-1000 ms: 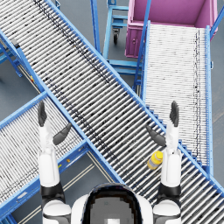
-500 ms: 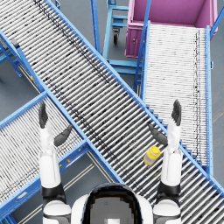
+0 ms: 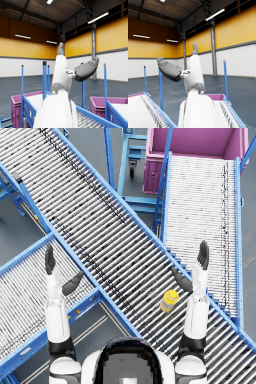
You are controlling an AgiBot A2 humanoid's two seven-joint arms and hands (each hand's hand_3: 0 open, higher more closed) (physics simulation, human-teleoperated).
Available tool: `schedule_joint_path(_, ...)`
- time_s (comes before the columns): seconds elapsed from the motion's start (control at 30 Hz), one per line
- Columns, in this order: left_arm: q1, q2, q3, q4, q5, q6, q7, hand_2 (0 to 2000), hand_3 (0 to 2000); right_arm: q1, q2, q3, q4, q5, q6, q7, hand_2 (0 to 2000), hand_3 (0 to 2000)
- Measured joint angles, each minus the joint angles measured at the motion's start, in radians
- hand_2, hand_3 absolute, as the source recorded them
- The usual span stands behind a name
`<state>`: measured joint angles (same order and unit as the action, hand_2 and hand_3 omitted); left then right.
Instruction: Pick up the oil and place it on the left assembly line, put the cola on the right, and keep Sprite still
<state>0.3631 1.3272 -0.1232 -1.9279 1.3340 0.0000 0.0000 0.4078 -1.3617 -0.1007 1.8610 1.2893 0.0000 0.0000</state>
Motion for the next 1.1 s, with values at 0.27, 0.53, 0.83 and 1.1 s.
schedule_joint_path(0.27, -0.01, 0.007, -0.009, -0.006, 0.0, 0.0, 0.0, 0, 0, -0.006, -0.008, 0.006, 0.002, 0.0, 0.0, 0.0, 0, 0)
schedule_joint_path(0.53, -0.013, 0.012, -0.006, -0.012, 0.0, 0.0, 0.0, 0, 0, -0.006, -0.014, 0.008, 0.006, 0.0, 0.0, 0.0, 0, 0)
schedule_joint_path(0.83, -0.012, 0.018, -0.004, -0.005, 0.0, 0.0, 0.0, 0, 0, -0.003, -0.02, 0.012, 0.004, 0.0, 0.0, 0.0, 0, 0)
schedule_joint_path(1.1, -0.028, 0.026, -0.015, -0.009, 0.0, 0.0, 0.0, 0, 0, -0.054, -0.027, 0.05, 0.041, 0.0, 0.0, 0.0, 0, 0)
